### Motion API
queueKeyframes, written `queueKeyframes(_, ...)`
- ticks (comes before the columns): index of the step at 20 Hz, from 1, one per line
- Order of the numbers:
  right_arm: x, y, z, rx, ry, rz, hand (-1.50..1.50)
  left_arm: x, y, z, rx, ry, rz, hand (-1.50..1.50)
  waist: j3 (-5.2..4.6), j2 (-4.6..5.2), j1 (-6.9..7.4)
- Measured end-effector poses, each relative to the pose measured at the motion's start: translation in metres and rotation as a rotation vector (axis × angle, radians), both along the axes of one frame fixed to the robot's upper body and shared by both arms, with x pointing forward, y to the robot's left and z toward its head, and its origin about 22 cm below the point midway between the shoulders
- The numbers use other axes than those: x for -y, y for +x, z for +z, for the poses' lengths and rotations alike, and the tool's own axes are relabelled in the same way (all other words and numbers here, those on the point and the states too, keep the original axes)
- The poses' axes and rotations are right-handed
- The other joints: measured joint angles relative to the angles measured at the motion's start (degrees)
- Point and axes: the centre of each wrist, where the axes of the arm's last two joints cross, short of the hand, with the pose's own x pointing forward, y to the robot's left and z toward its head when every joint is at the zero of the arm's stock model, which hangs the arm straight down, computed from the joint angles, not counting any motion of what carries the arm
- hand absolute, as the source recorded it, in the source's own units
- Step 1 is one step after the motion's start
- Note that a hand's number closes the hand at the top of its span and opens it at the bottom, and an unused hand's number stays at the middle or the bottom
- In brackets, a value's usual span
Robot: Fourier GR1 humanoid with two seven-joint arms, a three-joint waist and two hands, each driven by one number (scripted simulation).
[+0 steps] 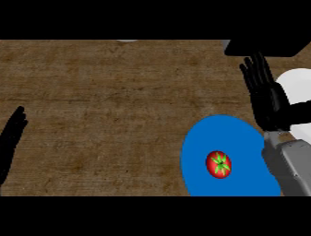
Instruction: Pick the tomato from the plate and place it in the plate
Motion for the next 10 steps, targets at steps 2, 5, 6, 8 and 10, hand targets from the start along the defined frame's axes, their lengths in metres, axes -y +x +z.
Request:
queueKeyframes(2, -0.017, -0.004, 0.001, -0.028, -0.021, 0.057, 1.5, 0.005, 0.0, -0.007, 0.005, -0.019, -0.011, 0.0, 0.65, -0.72, -0.07)
queueKeyframes(5, -0.056, -0.014, 0.004, -0.087, -0.071, 0.244, 1.5, 0.014, 0.01, -0.006, 0.037, -0.06, -0.054, 0.0, 1.11, -1.33, -0.07)
queueKeyframes(6, -0.074, -0.02, 0.004, -0.107, -0.084, 0.321, 1.5, 0.019, 0.014, -0.006, 0.053, -0.072, -0.074, 0.0, 1.18, -1.48, 0.04)
queueKeyframes(8, -0.066, -0.016, 0.014, -0.007, -0.316, 0.304, -1.5, 0.026, 0.015, -0.009, 0.049, -0.099, -0.089, 0.0, 0.74, -2.44, -0.44)
queueKeyframes(10, -0.082, -0.033, -0.002, 0.031, -0.339, 0.244, -1.5, 0.032, 0.014, -0.015, 0.051, -0.134, -0.106, 0.0, 1.07, -2.39, -0.87)
